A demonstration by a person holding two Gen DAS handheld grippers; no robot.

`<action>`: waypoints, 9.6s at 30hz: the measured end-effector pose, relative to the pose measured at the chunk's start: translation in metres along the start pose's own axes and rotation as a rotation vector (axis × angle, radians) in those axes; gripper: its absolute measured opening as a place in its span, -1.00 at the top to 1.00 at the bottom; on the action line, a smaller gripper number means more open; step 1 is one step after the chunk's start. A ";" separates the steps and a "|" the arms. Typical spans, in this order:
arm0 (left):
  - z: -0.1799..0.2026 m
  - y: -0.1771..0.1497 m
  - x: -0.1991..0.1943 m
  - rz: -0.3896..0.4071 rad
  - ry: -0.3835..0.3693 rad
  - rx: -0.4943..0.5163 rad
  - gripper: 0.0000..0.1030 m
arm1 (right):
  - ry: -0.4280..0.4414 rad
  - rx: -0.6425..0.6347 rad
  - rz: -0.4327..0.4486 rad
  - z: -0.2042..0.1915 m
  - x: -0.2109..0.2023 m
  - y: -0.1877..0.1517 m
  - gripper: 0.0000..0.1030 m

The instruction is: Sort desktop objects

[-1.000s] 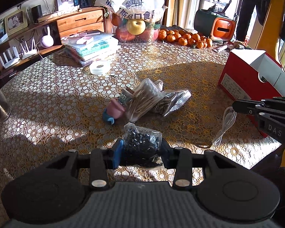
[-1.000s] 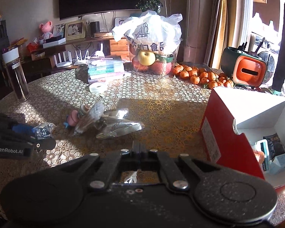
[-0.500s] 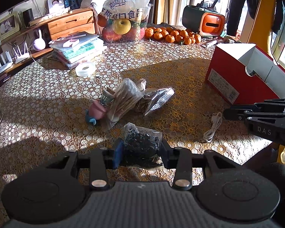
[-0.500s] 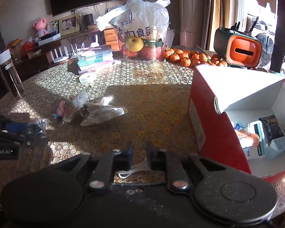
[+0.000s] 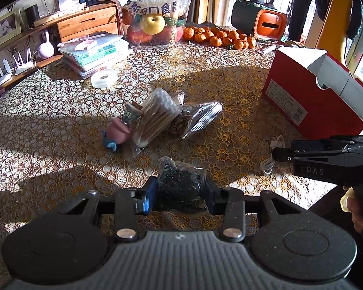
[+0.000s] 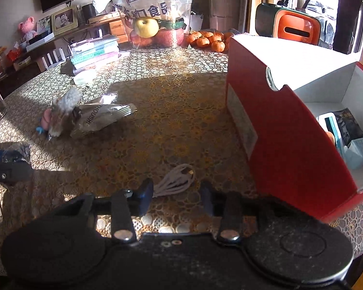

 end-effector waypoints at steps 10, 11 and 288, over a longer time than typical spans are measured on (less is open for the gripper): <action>-0.003 -0.001 0.009 -0.014 -0.008 -0.007 0.24 | 0.008 0.043 0.018 -0.002 0.014 0.011 0.16; -0.003 -0.001 0.009 -0.015 -0.008 -0.007 0.24 | 0.011 0.059 0.017 -0.002 0.016 0.013 0.19; -0.026 0.043 -0.100 0.231 0.180 -0.111 -0.99 | 0.206 -0.230 0.145 -0.063 -0.121 0.041 -0.90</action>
Point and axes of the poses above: each gripper's, at about its wrist camera, not at the fingertips, and x roughly the way its jaws point, z to its right, y to its top, the point moved 5 cm from there along x, roughly the way its jaws point, and after that the axes turned 10 degrees about y, right-handed, at the moved point
